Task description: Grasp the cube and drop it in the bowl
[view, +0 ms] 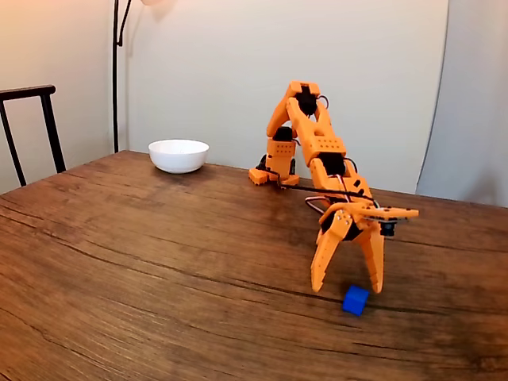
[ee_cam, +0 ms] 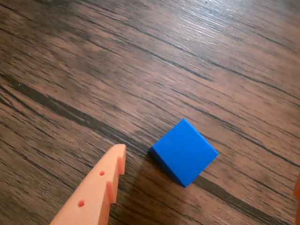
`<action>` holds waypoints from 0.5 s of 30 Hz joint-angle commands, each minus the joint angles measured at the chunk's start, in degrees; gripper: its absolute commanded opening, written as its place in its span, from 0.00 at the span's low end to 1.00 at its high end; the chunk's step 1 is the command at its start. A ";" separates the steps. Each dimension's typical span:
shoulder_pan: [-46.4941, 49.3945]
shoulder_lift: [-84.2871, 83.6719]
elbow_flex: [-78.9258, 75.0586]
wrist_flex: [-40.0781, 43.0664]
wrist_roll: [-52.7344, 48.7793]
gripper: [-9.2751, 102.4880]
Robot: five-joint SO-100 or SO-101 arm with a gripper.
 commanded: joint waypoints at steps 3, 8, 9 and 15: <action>1.23 -1.85 -4.39 -0.97 -0.35 0.51; 1.14 -7.56 -10.72 -0.35 -2.02 0.51; 1.14 -8.44 -11.69 -0.35 -2.02 0.48; 1.14 -10.37 -11.60 -0.26 -2.29 0.28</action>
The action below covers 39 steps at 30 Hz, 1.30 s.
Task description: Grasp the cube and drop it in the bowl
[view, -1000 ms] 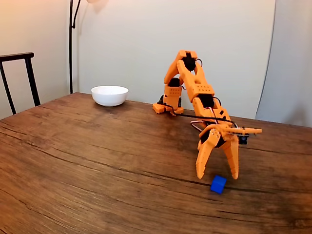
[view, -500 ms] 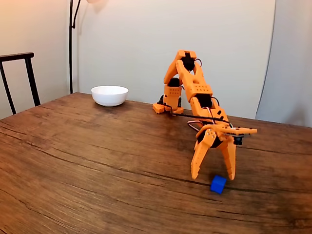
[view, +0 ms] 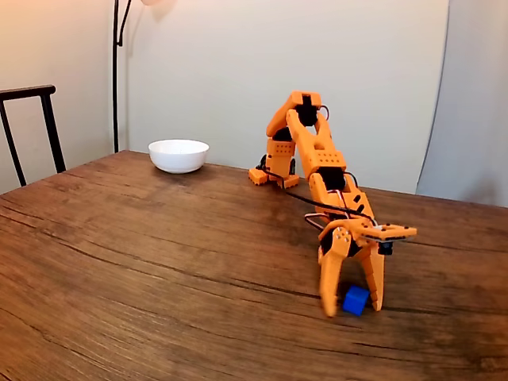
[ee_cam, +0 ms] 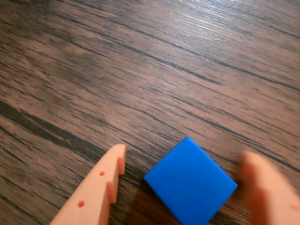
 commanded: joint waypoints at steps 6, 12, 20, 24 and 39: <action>0.26 0.53 2.29 -0.09 -0.53 0.16; 0.09 0.62 2.11 -0.09 -0.53 0.10; -0.09 0.88 1.67 -0.26 0.26 0.14; 0.00 4.04 2.72 0.00 0.44 0.32; 0.00 18.90 11.95 9.49 4.48 0.38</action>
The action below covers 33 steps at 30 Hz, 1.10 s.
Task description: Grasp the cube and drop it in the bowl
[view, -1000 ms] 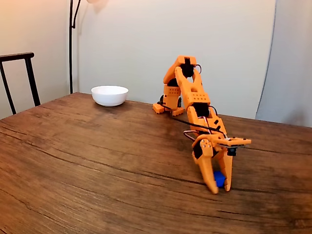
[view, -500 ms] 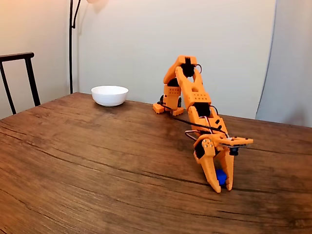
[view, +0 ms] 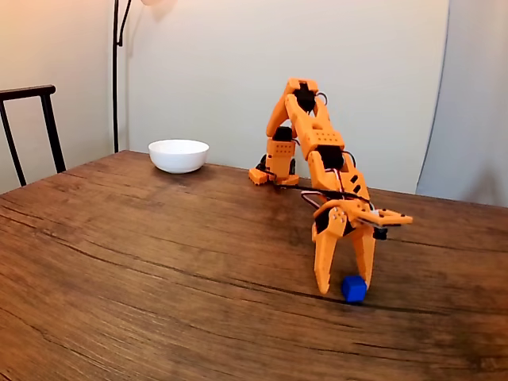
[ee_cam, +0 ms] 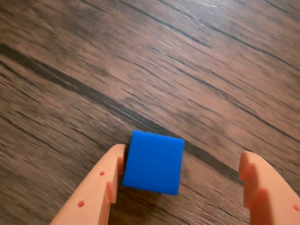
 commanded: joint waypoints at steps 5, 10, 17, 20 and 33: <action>-0.35 4.57 0.00 -0.18 0.09 0.39; -1.58 3.78 0.09 -0.35 -0.35 0.39; -1.85 3.60 0.26 0.00 -0.53 0.39; -1.85 3.60 1.58 -0.44 -0.70 0.38; -0.97 3.60 2.55 -0.44 -0.88 0.24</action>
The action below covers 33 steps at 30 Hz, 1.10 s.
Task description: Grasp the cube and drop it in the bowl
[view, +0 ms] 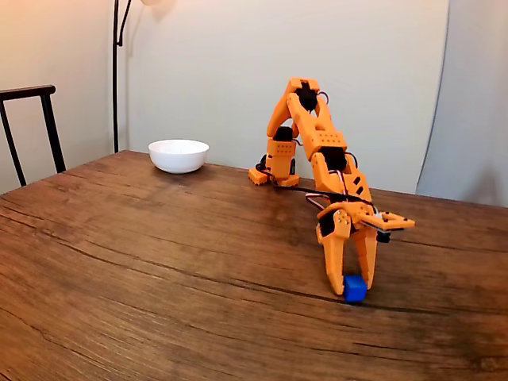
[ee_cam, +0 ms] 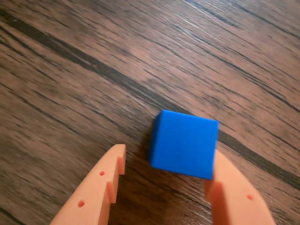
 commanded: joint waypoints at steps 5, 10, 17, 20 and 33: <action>0.79 2.99 -0.44 -0.35 -1.05 0.25; 1.32 2.99 -0.70 -0.44 -1.49 0.25; 1.85 2.90 -0.26 -0.44 -5.10 0.24; 1.85 2.90 -0.35 -0.44 -5.01 0.24; 1.85 2.90 -0.53 -0.44 -5.01 0.13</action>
